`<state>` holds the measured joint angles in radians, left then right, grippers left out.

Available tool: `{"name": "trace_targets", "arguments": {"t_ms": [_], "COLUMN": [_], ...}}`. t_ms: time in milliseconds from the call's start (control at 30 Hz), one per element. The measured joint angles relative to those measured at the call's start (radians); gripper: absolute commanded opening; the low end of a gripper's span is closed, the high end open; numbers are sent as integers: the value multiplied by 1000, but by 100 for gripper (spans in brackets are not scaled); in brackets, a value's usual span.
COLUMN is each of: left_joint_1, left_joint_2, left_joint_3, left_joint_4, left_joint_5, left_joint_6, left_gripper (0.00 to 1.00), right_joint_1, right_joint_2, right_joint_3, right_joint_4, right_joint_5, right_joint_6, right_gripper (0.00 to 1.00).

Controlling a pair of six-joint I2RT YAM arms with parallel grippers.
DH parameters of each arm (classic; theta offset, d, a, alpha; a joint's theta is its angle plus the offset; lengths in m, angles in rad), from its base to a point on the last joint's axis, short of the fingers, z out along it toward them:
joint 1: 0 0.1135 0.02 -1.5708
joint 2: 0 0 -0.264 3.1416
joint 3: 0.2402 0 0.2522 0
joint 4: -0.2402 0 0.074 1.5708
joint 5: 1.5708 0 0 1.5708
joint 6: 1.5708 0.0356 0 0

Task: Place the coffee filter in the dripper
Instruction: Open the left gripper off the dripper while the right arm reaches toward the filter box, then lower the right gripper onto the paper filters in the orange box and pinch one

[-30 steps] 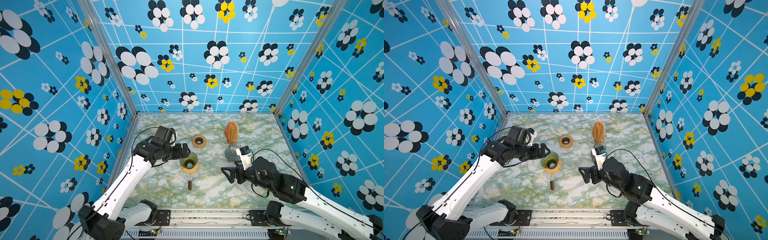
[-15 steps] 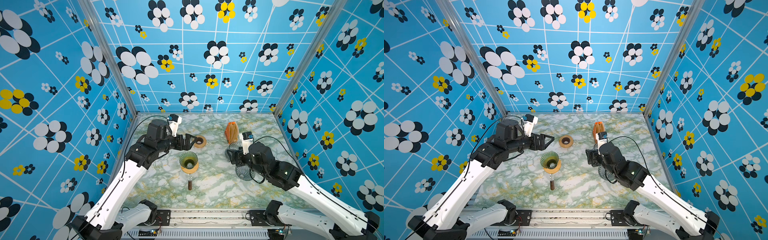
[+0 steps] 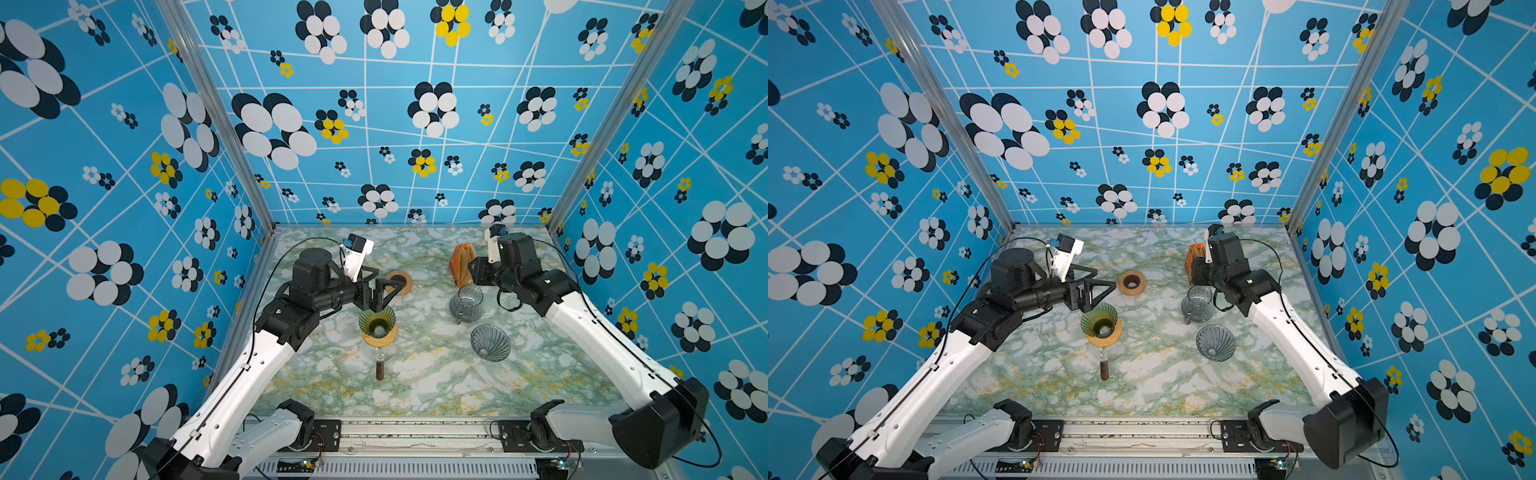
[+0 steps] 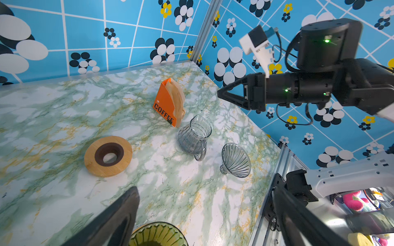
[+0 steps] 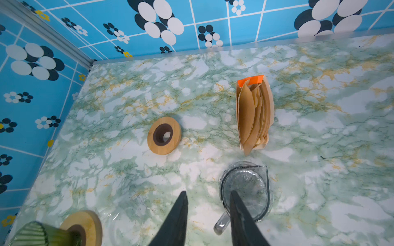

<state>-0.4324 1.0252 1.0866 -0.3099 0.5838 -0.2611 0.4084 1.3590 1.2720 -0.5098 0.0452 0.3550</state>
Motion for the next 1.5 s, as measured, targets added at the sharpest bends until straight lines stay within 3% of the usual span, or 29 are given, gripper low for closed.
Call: {"name": "trace_targets", "arguments": {"t_ms": [300, 500, 967, 1500], "left_joint_1": [0, -18, -20, -20], "left_joint_2": [-8, -7, 1, 1], "left_joint_3": [0, 0, 1, 1], "left_joint_4": [-3, -26, -64, -79], "left_joint_5": [32, 42, 54, 52], "left_joint_6": [32, 64, 86, 105], "left_gripper": [99, 99, 99, 99], "right_joint_1": [-115, -121, -123, -134], "right_joint_2": [300, 435, 618, 698], "right_joint_3": [192, 327, 551, 588], "right_joint_4": [-4, -45, -137, -191], "right_joint_5": [-70, -76, -77, -74], "right_joint_6": [85, 106, 101, 94], "right_gripper": [24, 22, 15, 11]}}
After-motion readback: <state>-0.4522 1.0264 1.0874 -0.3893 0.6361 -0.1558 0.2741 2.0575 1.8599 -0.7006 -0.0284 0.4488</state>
